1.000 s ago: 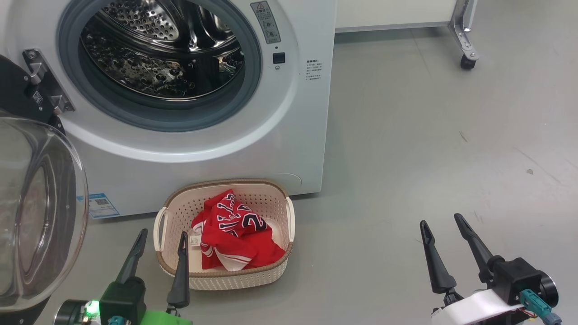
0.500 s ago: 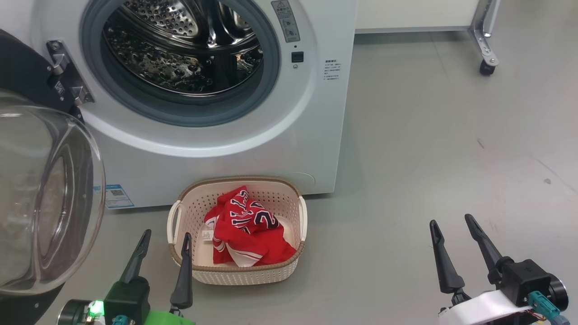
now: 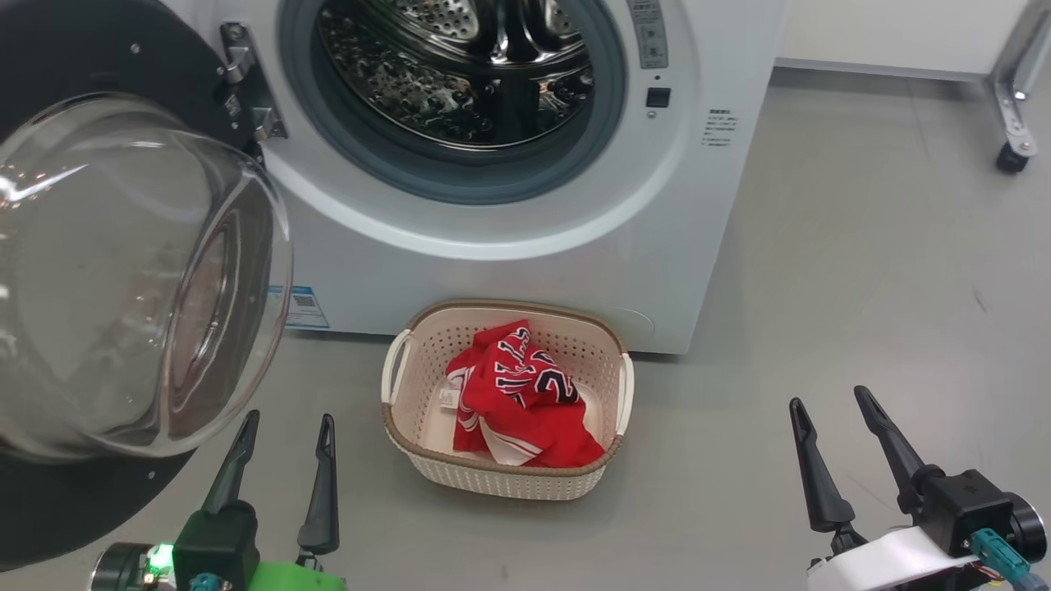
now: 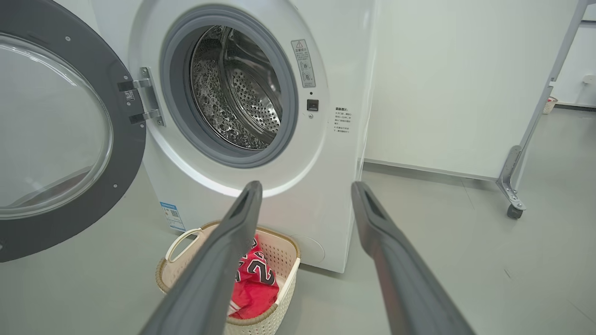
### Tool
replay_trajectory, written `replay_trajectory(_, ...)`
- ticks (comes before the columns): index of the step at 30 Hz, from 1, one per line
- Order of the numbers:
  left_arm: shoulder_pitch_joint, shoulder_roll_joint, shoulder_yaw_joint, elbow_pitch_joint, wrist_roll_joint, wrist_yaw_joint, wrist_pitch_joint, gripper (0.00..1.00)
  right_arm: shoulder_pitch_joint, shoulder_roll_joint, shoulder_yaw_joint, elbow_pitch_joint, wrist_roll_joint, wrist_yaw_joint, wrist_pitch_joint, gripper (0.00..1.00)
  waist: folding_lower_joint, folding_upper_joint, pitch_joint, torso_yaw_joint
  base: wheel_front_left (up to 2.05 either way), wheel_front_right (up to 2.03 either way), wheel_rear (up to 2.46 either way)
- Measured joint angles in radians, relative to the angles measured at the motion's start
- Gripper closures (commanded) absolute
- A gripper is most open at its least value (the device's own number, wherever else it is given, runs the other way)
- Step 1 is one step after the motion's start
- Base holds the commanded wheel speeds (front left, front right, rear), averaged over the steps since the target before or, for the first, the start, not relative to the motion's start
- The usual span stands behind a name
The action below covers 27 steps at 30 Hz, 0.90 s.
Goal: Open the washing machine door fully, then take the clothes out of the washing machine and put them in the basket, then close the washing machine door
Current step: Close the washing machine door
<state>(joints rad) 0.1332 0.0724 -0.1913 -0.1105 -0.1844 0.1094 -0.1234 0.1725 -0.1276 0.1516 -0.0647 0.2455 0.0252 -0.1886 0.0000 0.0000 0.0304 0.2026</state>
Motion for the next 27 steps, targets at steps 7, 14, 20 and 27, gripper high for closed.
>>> replay_trajectory(7, 0.002, -0.006, 0.021, -0.001, 0.000, 0.002, -0.011, 0.00, -0.001, -0.006, 0.002, -0.002, 0.000, 0.005, 0.009, 0.00, 0.0000, 0.0000, 0.009, 0.095, 0.00, 0.00, 0.00)
replay_trajectory(14, 0.005, -0.013, 0.018, 0.000, 0.000, 0.005, -0.011, 0.00, -0.001, -0.007, -0.007, -0.003, 0.000, 0.003, 0.012, 0.00, 0.0000, 0.0000, 0.013, 0.195, 0.00, 0.00, 0.00)
replay_trajectory(20, 0.006, -0.015, 0.024, 0.002, 0.000, 0.005, -0.011, 0.00, -0.001, -0.004, -0.002, -0.003, 0.000, 0.000, 0.012, 0.00, 0.0000, 0.0000, 0.010, 0.264, 0.00, 0.00, 0.00)
replay_trajectory(27, 0.041, -0.016, 0.063, -0.004, -0.001, 0.009, -0.020, 0.00, -0.006, 0.001, 0.026, 0.000, 0.000, 0.009, 0.017, 0.00, 0.0000, 0.0000, 0.002, 0.320, 0.00, 0.00, 0.00)
